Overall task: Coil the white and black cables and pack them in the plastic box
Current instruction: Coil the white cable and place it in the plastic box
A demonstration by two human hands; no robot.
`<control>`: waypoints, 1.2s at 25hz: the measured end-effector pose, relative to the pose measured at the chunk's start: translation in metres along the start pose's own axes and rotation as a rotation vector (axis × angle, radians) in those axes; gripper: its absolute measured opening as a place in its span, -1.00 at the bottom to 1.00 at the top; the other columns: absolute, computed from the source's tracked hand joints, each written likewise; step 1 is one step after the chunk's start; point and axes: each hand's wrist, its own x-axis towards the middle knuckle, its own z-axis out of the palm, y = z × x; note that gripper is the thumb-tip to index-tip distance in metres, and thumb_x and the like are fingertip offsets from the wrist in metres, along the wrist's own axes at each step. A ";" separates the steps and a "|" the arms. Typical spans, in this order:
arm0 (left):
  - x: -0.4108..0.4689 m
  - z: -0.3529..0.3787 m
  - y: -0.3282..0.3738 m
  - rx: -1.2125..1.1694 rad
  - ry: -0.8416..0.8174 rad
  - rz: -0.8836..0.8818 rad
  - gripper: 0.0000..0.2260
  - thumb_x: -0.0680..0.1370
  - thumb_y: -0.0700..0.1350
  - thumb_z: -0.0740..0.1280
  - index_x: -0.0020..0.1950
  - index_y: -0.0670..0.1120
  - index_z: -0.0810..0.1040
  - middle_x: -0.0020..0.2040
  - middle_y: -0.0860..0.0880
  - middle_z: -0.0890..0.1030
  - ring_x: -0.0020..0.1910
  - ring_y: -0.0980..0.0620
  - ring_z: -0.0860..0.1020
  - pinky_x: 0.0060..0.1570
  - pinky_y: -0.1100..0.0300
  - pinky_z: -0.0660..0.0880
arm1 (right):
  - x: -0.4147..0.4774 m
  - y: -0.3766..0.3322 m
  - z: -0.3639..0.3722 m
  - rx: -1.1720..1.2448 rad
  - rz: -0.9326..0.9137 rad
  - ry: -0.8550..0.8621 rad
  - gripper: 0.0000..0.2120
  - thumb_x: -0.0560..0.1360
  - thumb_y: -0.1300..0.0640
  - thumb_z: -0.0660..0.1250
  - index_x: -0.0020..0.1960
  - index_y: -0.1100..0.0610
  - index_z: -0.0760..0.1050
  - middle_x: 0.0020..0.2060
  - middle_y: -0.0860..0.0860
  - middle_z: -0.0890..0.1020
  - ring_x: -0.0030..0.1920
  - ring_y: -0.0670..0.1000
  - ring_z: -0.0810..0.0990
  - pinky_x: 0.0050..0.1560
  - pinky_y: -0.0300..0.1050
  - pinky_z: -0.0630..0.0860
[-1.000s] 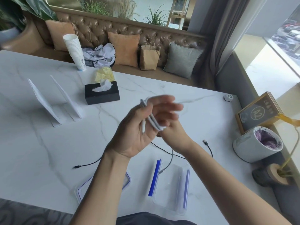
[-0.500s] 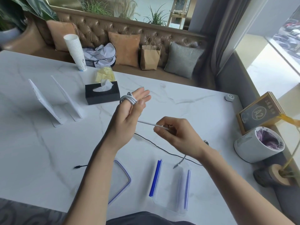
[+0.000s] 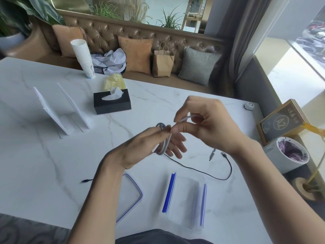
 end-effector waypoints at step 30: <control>0.014 0.005 -0.004 -0.038 0.509 0.406 -0.66 0.66 -0.09 0.06 0.26 -0.23 0.50 0.24 -0.11 0.59 0.26 0.05 0.56 0.27 0.21 0.43 | -0.030 0.016 0.055 0.282 0.362 -0.134 -0.93 0.57 0.11 0.37 -0.02 0.07 0.63 -0.26 -0.03 0.67 -0.33 0.06 0.54 -0.24 -0.20 0.47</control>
